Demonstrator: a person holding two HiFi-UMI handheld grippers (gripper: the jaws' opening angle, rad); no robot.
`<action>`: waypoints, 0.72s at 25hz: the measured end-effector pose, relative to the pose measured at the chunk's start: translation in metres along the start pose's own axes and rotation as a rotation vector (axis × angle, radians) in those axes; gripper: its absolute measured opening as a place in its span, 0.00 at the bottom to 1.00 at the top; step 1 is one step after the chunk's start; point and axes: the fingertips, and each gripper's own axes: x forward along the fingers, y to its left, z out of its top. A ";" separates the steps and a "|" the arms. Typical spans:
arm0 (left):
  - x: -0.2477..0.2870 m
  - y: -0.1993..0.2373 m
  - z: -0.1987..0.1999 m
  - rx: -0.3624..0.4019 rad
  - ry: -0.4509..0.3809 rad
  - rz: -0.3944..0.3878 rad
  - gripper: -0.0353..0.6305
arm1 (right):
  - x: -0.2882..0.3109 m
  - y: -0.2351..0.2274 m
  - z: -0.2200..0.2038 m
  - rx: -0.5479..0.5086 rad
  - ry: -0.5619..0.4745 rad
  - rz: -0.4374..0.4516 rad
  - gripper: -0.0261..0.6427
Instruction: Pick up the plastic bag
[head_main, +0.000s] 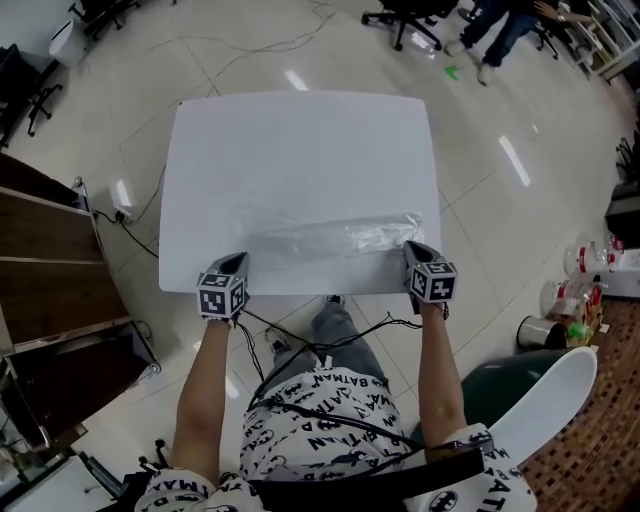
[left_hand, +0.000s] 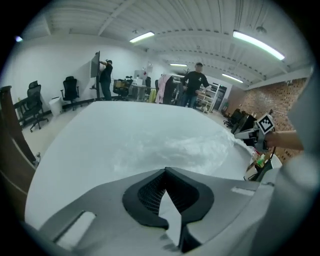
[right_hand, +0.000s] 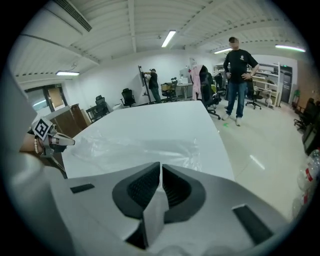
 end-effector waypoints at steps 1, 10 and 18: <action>0.003 0.003 -0.012 0.000 0.026 0.015 0.06 | 0.004 0.001 -0.008 0.009 0.017 -0.003 0.08; 0.011 0.016 -0.023 0.015 0.075 0.052 0.06 | 0.001 -0.004 -0.031 0.046 0.049 -0.023 0.04; 0.005 0.027 0.042 -0.062 -0.087 0.031 0.06 | -0.012 0.018 0.003 0.016 -0.045 -0.010 0.09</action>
